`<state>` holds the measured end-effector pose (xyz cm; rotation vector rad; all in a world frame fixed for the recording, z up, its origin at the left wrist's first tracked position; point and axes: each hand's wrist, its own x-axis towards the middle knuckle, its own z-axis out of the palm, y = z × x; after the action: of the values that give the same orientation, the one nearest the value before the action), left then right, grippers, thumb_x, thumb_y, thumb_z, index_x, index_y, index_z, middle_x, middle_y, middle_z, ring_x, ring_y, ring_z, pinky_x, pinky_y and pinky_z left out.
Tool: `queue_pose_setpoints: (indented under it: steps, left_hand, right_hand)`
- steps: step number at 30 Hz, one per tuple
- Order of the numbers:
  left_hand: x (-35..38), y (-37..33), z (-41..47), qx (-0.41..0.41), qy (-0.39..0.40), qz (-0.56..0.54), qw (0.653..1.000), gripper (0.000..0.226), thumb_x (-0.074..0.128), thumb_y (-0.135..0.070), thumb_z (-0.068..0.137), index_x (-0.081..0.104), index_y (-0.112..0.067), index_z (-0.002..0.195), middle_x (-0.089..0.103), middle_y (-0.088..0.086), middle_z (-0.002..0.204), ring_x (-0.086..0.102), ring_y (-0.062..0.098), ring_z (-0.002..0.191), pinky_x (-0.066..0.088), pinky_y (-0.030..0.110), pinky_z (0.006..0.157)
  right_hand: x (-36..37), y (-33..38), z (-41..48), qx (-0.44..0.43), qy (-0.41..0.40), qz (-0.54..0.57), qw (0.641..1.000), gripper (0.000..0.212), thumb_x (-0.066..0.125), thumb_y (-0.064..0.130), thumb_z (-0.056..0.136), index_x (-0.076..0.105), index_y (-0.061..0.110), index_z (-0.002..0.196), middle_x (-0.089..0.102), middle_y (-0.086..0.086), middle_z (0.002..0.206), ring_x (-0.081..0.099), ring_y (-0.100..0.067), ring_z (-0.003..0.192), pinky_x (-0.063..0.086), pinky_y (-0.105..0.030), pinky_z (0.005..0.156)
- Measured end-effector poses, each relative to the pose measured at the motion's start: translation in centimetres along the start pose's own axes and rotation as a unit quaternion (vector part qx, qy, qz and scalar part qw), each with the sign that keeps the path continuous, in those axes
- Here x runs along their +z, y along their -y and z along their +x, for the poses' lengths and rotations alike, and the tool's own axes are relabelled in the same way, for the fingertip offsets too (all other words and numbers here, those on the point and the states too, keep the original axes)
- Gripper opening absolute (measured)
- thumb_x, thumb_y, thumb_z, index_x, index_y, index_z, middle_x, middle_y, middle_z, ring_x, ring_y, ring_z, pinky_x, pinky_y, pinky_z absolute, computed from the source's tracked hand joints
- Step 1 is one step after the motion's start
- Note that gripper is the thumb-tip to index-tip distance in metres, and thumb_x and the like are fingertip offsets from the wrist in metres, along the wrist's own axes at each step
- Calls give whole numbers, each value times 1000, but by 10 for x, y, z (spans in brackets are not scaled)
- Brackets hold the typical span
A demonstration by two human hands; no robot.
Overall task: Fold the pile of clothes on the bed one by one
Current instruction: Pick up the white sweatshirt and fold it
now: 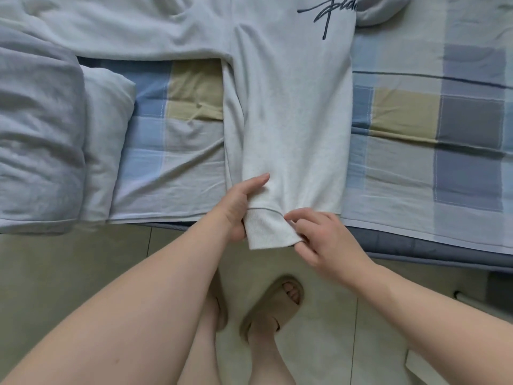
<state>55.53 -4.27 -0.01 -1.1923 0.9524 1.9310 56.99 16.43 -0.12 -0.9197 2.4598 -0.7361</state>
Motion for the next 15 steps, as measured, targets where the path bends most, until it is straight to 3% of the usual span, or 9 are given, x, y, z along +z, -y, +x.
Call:
queue_pose_setpoints:
  steps: [3, 7, 9, 11, 13, 15]
  left_hand:
    - [-14, 2, 0, 29, -18, -6, 999, 27, 73, -29, 79, 71, -14, 101, 74, 7, 95, 68, 26, 91, 52, 36, 86]
    - [-47, 14, 8, 91, -120, 82, 985, 28, 72, -22, 88, 69, -9, 113, 74, 9, 106, 69, 24, 89, 54, 35, 72]
    - [-58, 21, 11, 122, -207, 227, 944, 26, 76, -29, 88, 68, -11, 105, 73, 6, 98, 70, 24, 86, 58, 38, 73]
    - [-58, 25, 13, 133, -257, 320, 902, 33, 74, -38, 87, 62, -11, 104, 69, 3, 98, 66, 25, 90, 55, 42, 83]
    - [-53, 26, 16, 121, -270, 341, 892, 47, 73, -44, 87, 53, -14, 117, 63, 1, 114, 62, 25, 104, 52, 43, 93]
    - [-47, 27, 19, 147, -279, 342, 885, 63, 76, -47, 82, 45, -17, 129, 55, 1, 129, 57, 24, 117, 48, 45, 100]
  right_hand:
    - [-2, -6, -4, -2, 27, -43, 999, 10, 49, 25, 81, 52, 17, 76, 62, 10, 123, 60, -17, 97, 40, -36, 93]
    - [1, -13, -3, 9, 86, -100, 991, 11, 50, 26, 80, 41, 24, 74, 62, 4, 129, 58, -18, 110, 33, -45, 106]
    - [2, -15, 4, 43, 187, -112, 975, 13, 58, 27, 88, 49, 26, 78, 52, 4, 146, 49, -18, 132, 18, -45, 116]
    - [-1, -16, 12, 94, 265, -78, 957, 12, 59, 41, 93, 58, 31, 88, 41, 10, 154, 35, -11, 144, 6, -44, 121]
    - [-3, -15, 18, 137, 212, -16, 967, 28, 52, 57, 88, 62, 31, 95, 52, 10, 144, 42, -11, 137, 15, -41, 118]
    - [-5, -16, 24, 185, 59, -16, 981, 40, 50, 54, 86, 64, 25, 110, 54, 5, 139, 46, -19, 133, 28, -42, 109]
